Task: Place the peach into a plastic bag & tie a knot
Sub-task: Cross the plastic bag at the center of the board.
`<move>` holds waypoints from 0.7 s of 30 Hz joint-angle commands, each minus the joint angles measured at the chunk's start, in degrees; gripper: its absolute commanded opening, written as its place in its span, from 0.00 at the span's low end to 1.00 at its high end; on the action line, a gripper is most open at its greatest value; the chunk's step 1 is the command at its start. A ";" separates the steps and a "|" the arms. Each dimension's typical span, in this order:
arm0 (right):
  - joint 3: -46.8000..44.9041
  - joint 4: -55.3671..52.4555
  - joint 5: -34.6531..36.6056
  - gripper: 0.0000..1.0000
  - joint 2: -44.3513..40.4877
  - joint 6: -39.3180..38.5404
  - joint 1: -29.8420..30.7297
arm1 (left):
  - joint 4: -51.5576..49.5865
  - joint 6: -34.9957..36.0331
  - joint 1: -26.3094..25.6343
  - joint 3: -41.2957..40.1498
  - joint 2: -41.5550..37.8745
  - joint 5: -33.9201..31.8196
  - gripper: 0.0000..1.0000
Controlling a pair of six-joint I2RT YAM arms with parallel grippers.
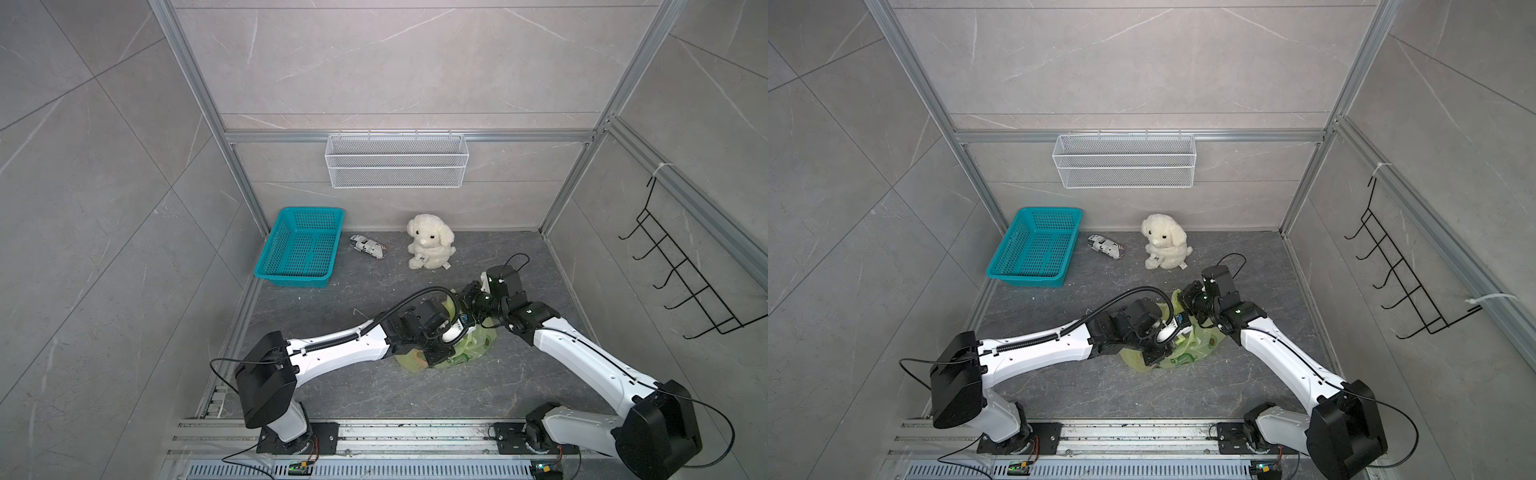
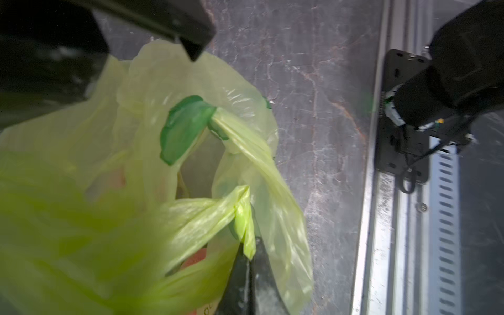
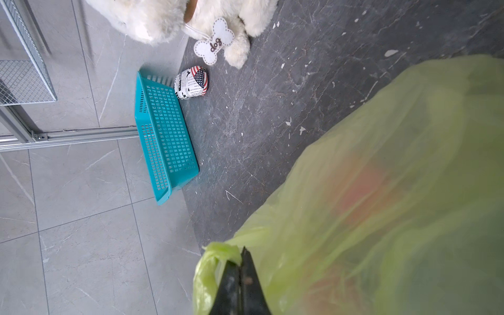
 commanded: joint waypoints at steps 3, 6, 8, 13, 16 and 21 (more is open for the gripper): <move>-1.87 -0.31 -0.81 0.00 -3.73 0.45 0.08 | 12.10 -8.05 -0.25 -2.63 -0.03 -18.81 0.00; -3.07 -0.63 -1.77 0.00 -5.44 0.57 0.11 | 17.60 -9.24 -0.36 -4.23 0.62 -26.50 0.00; -3.57 -1.18 -2.46 0.00 -6.91 0.46 0.09 | 22.14 -8.45 -0.54 -5.25 1.77 -30.39 0.00; -4.02 -4.89 -2.34 0.00 -10.58 -1.07 0.09 | 31.46 -7.13 -0.90 -7.85 3.79 -44.23 0.00; -4.34 -7.35 -2.81 0.00 -12.41 -2.22 0.14 | 37.40 -5.48 -1.19 -8.81 5.01 -51.52 0.00; -7.25 -9.76 -4.26 0.00 -16.64 -2.42 0.21 | 52.32 -0.19 -1.13 -11.15 7.48 -59.83 0.00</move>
